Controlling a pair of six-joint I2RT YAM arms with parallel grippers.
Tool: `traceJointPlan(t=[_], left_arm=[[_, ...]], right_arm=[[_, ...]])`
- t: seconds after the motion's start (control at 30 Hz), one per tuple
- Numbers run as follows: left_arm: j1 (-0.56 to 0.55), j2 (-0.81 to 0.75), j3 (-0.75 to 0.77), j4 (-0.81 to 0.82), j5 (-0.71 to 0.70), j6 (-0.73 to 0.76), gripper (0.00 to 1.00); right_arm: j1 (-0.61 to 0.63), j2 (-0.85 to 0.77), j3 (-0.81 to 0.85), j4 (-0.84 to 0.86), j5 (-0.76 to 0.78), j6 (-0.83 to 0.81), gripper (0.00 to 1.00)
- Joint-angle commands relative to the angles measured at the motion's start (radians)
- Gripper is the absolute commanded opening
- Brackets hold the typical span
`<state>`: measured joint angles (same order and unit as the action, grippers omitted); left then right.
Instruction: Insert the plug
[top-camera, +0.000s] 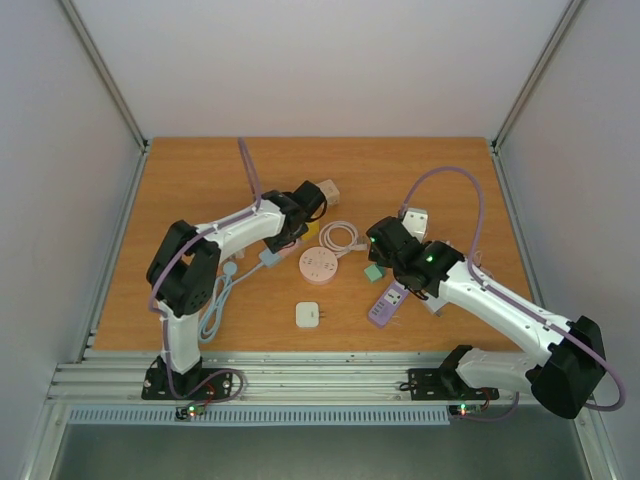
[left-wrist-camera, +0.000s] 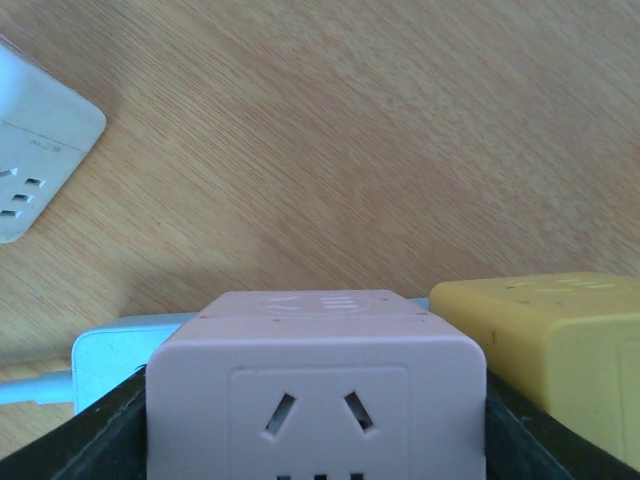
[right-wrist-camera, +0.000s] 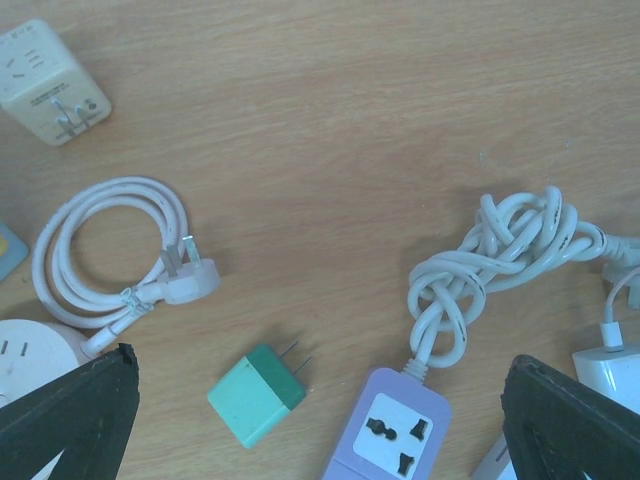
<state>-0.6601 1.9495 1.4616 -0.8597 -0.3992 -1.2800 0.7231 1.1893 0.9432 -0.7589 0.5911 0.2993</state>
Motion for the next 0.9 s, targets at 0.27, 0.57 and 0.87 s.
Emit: traceJointPlan(t=[0.27,0.57,0.87], left_arm=[[0.009,-0.196,-0.083,0.053,0.057,0.149,0.79],[0.036,-0.325,-0.218,0.227,0.184,0.458,0.75],[0.103,-0.470,-0.462,0.479,0.510,0.661,0.70]], right_arm=[[-0.004,-0.055,0.004,0.012,-0.002,-0.019,0.98],[-0.006,-0.071,-0.001,0.038,-0.083,-0.106,0.98],[-0.151,-0.034,-0.018,-0.109,-0.253,-0.068,0.98]])
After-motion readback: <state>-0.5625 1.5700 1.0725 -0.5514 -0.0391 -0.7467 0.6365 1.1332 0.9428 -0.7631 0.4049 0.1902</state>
